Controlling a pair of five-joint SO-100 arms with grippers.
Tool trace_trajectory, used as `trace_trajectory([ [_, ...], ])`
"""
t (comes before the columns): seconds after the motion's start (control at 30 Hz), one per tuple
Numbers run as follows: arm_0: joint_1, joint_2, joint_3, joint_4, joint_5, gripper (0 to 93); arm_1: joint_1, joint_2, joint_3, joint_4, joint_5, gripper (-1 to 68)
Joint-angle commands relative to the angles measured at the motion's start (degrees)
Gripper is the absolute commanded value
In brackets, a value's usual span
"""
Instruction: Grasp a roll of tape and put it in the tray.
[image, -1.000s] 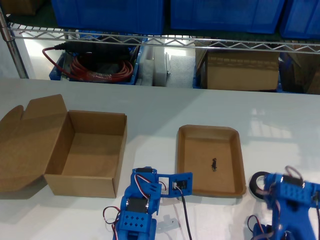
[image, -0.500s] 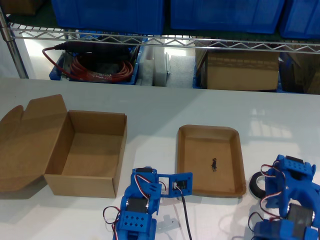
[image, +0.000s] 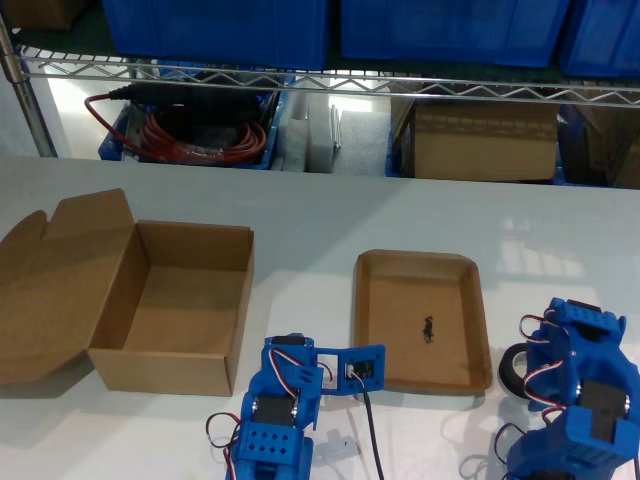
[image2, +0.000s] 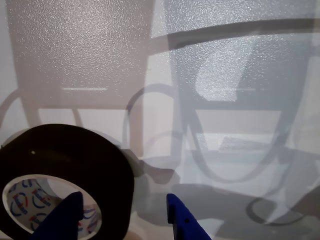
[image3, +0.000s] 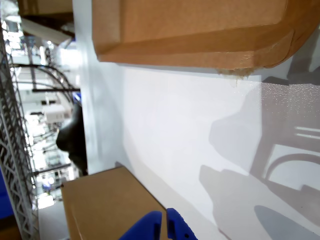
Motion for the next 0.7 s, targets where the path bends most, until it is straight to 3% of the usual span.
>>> trace_trajectory([
  [0.0, -0.53, 0.53, 1.67, -0.79, 0.35, 0.2, -0.09, -0.79, -3.34, -0.79, -0.44, 21.2],
  [0.03, -0.53, 0.53, 1.67, -0.79, 0.35, 0.2, 0.00, -1.32, -3.69, -0.88, -0.44, 19.5],
  [0.17, -0.53, 0.53, 1.67, -0.79, 0.35, 0.2, 0.53, -3.08, -5.27, -1.32, -0.70, 0.3],
  [0.5, -0.53, 0.53, 1.67, -0.79, 0.35, 0.2, 3.69, 11.95, -4.48, -5.36, 2.02, 0.0],
  [0.57, -0.53, 0.53, 1.67, -0.79, 0.35, 0.2, 0.70, 18.02, -4.48, -5.45, 2.64, 0.0],
  [0.67, -0.53, 0.53, 1.67, -0.79, 0.35, 0.2, -9.23, 21.62, -5.54, -5.01, 3.34, 0.0],
])
